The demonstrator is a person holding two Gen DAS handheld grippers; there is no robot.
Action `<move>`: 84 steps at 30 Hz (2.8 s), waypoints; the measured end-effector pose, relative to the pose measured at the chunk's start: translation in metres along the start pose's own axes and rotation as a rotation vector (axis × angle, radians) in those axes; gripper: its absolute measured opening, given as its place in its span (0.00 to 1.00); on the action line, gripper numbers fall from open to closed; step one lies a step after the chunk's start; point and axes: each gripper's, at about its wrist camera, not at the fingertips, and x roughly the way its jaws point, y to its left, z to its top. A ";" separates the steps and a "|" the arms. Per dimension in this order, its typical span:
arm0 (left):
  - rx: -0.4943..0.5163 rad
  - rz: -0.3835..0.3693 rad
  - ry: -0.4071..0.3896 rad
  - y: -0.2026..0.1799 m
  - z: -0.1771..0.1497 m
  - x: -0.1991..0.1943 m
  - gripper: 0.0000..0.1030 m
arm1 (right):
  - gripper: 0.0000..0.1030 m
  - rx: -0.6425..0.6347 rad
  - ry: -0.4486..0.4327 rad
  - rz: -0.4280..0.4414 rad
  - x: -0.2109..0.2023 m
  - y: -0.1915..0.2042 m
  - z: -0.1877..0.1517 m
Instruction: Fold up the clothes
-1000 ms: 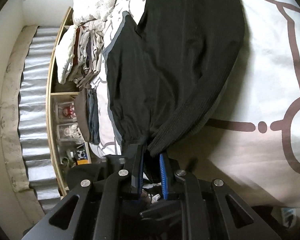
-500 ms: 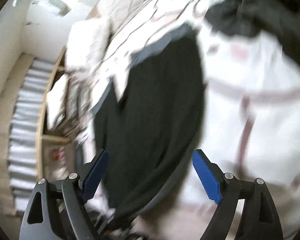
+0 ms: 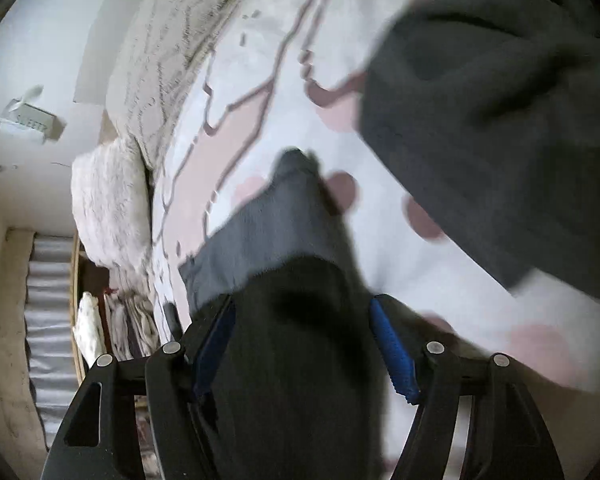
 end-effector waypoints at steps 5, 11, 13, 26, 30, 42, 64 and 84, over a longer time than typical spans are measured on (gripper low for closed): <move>-0.054 0.003 0.008 0.010 -0.002 -0.009 0.12 | 0.07 -0.103 -0.012 -0.122 0.013 0.038 -0.007; -0.155 0.013 -0.023 0.031 -0.016 -0.039 0.12 | 0.07 -0.296 -0.077 -0.065 -0.008 0.135 -0.026; -0.181 0.024 -0.041 0.037 -0.021 -0.049 0.12 | 0.07 -0.382 -0.084 -0.033 -0.007 0.181 -0.039; -0.459 0.115 -0.035 0.101 -0.080 -0.094 0.12 | 0.07 -0.738 0.105 -0.015 0.157 0.389 -0.171; -0.570 0.137 0.076 0.127 -0.106 -0.080 0.12 | 0.07 -0.819 0.226 -0.167 0.241 0.393 -0.219; -0.602 0.067 0.173 0.138 -0.124 -0.072 0.15 | 0.92 -0.973 0.246 -0.250 0.295 0.375 -0.284; -0.549 0.068 -0.047 0.182 -0.046 -0.124 0.51 | 0.42 -0.984 0.554 -0.206 0.046 0.206 -0.362; -0.651 0.334 0.057 0.297 -0.055 -0.097 0.48 | 0.42 -1.021 0.567 -0.177 0.057 0.158 -0.398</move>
